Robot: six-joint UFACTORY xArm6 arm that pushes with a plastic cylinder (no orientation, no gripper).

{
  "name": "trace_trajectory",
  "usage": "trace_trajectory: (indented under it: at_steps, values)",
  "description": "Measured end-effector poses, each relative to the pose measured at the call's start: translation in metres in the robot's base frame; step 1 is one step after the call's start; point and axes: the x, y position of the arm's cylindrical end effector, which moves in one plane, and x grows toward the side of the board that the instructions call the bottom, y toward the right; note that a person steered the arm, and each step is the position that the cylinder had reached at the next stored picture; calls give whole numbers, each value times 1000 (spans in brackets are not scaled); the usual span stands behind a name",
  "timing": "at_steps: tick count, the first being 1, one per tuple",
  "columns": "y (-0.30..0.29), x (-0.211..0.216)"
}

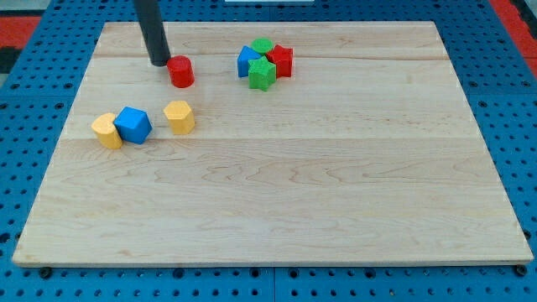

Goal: Push the red circle towards the green star

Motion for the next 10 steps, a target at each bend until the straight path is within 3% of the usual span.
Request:
trace_trajectory:
  at_steps: [3, 4, 6, 10]
  values:
    - [39, 23]
    - [29, 10]
    - [66, 9]
    - [68, 43]
